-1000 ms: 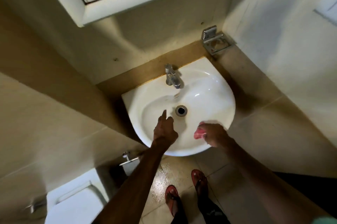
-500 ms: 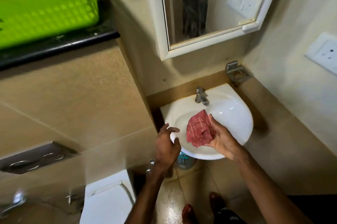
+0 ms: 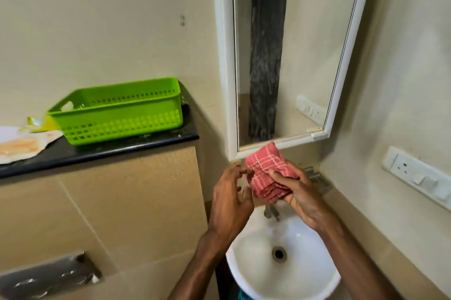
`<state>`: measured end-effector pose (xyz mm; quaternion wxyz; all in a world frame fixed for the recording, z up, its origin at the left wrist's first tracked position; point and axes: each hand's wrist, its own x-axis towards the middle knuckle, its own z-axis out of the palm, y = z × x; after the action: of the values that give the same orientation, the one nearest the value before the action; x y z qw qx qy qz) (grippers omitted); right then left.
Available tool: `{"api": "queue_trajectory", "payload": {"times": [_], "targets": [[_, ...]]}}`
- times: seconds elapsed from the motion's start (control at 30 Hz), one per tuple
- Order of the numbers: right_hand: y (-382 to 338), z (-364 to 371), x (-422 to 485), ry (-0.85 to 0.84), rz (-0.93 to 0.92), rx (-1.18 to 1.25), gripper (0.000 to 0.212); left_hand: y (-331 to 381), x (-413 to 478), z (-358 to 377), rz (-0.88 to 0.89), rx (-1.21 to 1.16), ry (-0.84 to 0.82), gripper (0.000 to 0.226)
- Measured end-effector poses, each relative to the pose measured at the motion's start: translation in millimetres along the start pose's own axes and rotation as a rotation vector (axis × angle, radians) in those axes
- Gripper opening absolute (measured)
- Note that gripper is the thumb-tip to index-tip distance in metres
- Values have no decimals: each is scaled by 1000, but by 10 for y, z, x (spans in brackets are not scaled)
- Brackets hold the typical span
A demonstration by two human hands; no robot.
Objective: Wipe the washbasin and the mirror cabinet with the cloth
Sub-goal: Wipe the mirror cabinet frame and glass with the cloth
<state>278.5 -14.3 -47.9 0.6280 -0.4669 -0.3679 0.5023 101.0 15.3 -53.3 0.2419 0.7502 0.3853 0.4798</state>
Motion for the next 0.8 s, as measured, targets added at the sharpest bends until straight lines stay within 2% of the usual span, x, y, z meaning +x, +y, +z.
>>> {"api": "queue_trajectory", "payload": {"times": [0.13, 0.2, 0.37, 0.47, 0.53, 0.6, 0.7, 0.8], "targets": [[-684, 214, 127, 39, -224, -177, 35, 314, 429, -176, 177, 22, 85, 43], [-989, 278, 225, 91, -315, -191, 21, 449, 697, -252, 222, 41, 149, 44], [-1637, 428, 514, 190, -413, 71, 17, 776, 1407, -458, 260, 95, 300, 49], [-1960, 554, 664, 228, -464, 241, 32, 959, 1818, -576, 319, 143, 407, 49], [-2164, 619, 759, 227, -516, 289, 38, 1094, 2069, -615, 352, 178, 469, 50], [-2332, 709, 858, 254, -616, 272, 36, 1207, 2300, -643, 379, 212, 519, 55], [-2582, 883, 980, 418, -918, 97, 42, 1317, 2609, -671, 407, 281, 592, 62], [-2830, 1009, 1171, 530, -1376, -153, 43, 1332, 2844, -680, 399, 284, 611, 69]]}}
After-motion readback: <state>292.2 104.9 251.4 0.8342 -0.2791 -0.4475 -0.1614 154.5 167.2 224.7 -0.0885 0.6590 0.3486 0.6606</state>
